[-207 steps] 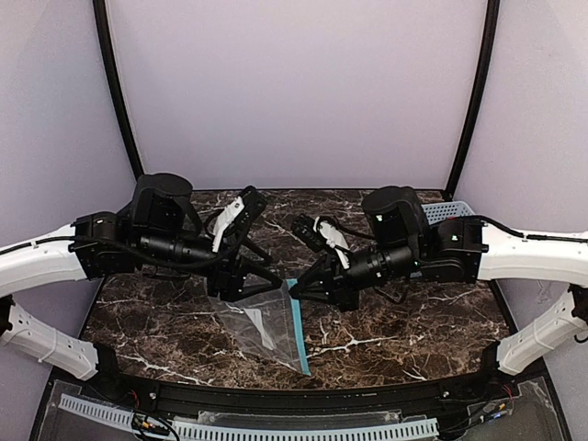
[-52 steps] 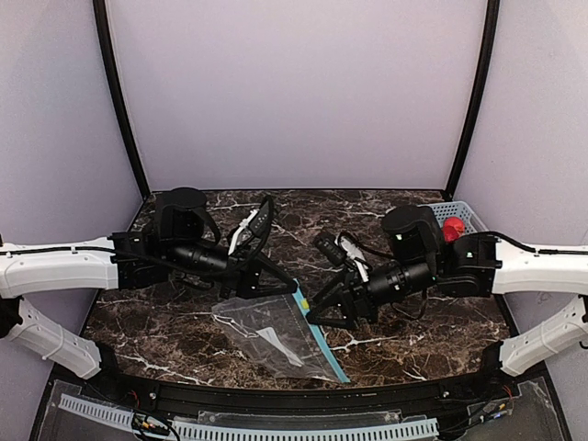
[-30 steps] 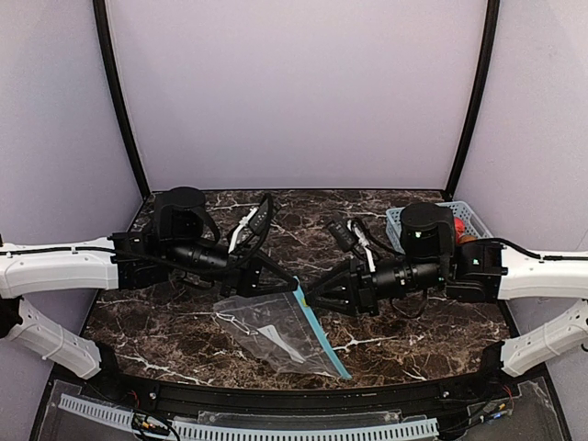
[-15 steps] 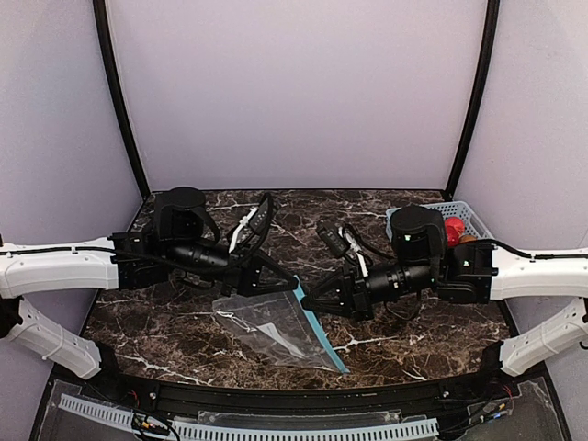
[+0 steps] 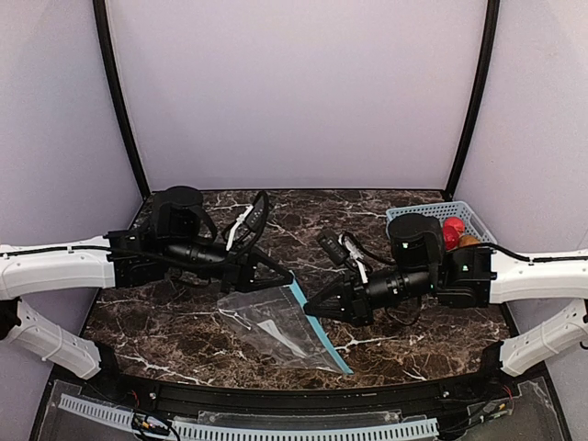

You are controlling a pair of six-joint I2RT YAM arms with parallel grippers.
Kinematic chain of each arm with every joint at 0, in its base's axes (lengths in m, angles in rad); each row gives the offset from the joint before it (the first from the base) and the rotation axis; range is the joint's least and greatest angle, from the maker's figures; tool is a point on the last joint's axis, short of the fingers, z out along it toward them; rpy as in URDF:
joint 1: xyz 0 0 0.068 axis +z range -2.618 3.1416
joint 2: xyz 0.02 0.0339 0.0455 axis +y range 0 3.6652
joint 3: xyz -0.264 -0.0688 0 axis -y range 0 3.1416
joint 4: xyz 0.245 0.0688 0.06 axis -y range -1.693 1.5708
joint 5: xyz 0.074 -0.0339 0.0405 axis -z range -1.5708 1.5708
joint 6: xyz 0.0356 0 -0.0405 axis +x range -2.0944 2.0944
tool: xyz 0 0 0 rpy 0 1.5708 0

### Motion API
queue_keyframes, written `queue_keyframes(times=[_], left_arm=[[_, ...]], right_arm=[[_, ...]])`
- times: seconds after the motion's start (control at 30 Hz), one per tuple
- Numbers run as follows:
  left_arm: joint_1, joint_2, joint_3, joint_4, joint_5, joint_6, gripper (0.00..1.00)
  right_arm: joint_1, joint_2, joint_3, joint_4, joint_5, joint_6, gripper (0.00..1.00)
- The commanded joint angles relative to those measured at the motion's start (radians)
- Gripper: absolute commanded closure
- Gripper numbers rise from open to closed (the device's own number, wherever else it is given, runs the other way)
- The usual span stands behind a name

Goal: Place the food in the zip-top bag and seal the zipper
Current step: Unzip the zipper from the zipper food storage bag.

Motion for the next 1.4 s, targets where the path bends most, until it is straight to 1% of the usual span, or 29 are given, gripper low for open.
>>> queue_keyframes(times=[0.0, 0.4, 0.93, 1.37], left_arm=[[0.040, -0.054, 0.004, -0.016, -0.010, 0.010, 0.99], [0.101, -0.084, 0.053, -0.116, -0.020, 0.058, 0.99], [0.187, -0.128, 0.063, -0.133, -0.020, 0.061, 0.99], [0.248, -0.125, 0.052, -0.157, 0.018, 0.067, 0.99]], right_arm=[[0.022, -0.021, -0.035, -0.091, 0.012, 0.001, 0.96], [0.054, -0.063, -0.075, -0.149, 0.033, 0.033, 0.96], [0.099, -0.079, -0.085, -0.243, 0.061, 0.052, 0.96], [0.106, -0.093, -0.107, -0.273, 0.072, 0.080, 0.95]])
